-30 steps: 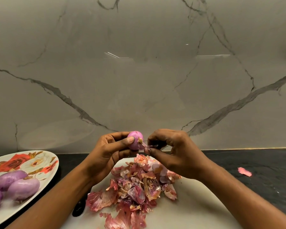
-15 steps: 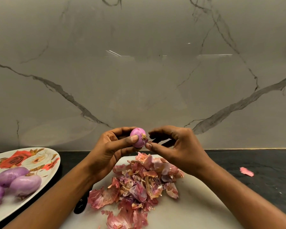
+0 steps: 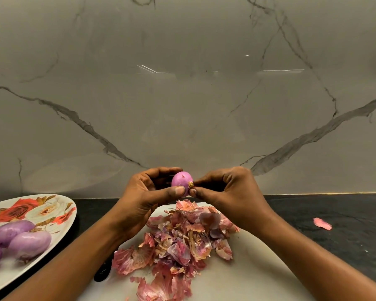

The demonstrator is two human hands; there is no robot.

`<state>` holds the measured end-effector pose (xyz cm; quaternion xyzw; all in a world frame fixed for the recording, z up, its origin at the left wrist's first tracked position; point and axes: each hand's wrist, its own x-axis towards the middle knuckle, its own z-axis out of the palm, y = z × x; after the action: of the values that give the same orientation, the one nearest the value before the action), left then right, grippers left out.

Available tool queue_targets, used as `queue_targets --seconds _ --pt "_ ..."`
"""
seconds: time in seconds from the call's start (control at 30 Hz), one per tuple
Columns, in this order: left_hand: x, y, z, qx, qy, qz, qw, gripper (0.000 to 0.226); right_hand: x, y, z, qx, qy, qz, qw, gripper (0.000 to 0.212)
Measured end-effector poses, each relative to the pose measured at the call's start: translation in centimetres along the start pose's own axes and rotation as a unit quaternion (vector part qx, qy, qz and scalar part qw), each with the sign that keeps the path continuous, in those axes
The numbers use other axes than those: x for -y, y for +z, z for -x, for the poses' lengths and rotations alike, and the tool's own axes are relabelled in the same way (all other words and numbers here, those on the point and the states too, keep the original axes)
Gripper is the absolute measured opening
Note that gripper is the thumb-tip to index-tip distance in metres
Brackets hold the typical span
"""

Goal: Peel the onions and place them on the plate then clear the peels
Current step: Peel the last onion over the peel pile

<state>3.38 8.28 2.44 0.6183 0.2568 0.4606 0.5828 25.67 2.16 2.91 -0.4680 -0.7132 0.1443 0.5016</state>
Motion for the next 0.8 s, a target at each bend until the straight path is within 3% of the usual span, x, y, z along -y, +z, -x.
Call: queue_targets --seconds 0.4,0.63,0.8 --pt "-0.14 0.21 -0.21 -0.016 -0.004 0.053 0.998 0.048 0.21 -0.49 -0.27 0.001 0.015 0.004 1.000 0.010" --pt "-0.22 0.53 0.17 0.004 -0.006 0.014 1.000 0.047 0.22 -0.55 -0.14 -0.002 -0.064 0.024 0.998 0.039" --pt "-0.38 0.62 0.30 -0.006 0.003 -0.007 1.000 0.044 -0.10 -0.28 -0.25 -0.006 -0.088 0.027 0.996 0.025"
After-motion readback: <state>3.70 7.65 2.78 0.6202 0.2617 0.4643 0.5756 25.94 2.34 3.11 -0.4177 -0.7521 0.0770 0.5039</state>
